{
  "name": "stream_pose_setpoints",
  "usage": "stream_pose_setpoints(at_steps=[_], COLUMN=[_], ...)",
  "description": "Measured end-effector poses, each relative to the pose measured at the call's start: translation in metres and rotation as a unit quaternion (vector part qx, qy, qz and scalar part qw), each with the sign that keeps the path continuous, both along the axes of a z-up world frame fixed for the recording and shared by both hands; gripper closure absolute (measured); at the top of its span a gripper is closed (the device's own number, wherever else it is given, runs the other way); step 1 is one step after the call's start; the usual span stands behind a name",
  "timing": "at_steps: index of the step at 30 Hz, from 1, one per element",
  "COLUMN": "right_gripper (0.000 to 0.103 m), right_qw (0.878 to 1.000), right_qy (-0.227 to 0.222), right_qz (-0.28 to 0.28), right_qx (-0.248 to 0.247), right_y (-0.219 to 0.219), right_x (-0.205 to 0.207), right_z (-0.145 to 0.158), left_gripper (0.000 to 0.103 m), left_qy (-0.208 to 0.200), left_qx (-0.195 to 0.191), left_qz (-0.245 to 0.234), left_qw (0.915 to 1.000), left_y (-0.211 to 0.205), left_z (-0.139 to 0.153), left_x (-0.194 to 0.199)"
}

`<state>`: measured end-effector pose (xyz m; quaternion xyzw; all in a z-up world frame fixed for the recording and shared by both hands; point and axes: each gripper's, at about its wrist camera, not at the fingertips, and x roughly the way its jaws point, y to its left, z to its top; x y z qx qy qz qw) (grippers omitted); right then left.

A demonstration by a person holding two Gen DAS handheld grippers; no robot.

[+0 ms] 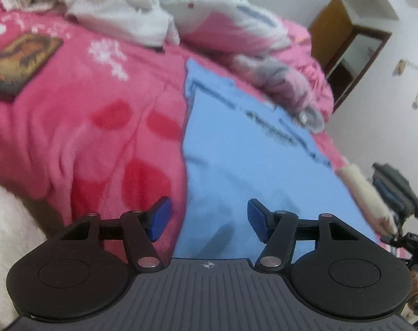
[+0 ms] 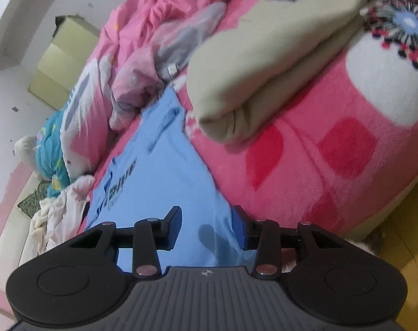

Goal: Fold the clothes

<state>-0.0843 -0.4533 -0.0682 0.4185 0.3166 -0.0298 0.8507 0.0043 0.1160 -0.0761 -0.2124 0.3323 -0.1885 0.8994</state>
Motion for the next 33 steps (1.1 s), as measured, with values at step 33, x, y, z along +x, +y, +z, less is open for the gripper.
stream_pose_setpoints(at_steps=[33], right_gripper=[0.090], right_qw=[0.998], right_qy=[0.041], right_qz=[0.026], right_qx=[0.027], right_y=[0.008], right_x=[-0.008], right_z=[-0.016], left_gripper=[0.069], left_qy=[-0.003], left_qx=[-0.001], left_qz=[-0.065], left_qw=[0.9979], left_y=[-0.010], left_z=[-0.022], left_x=[-0.020])
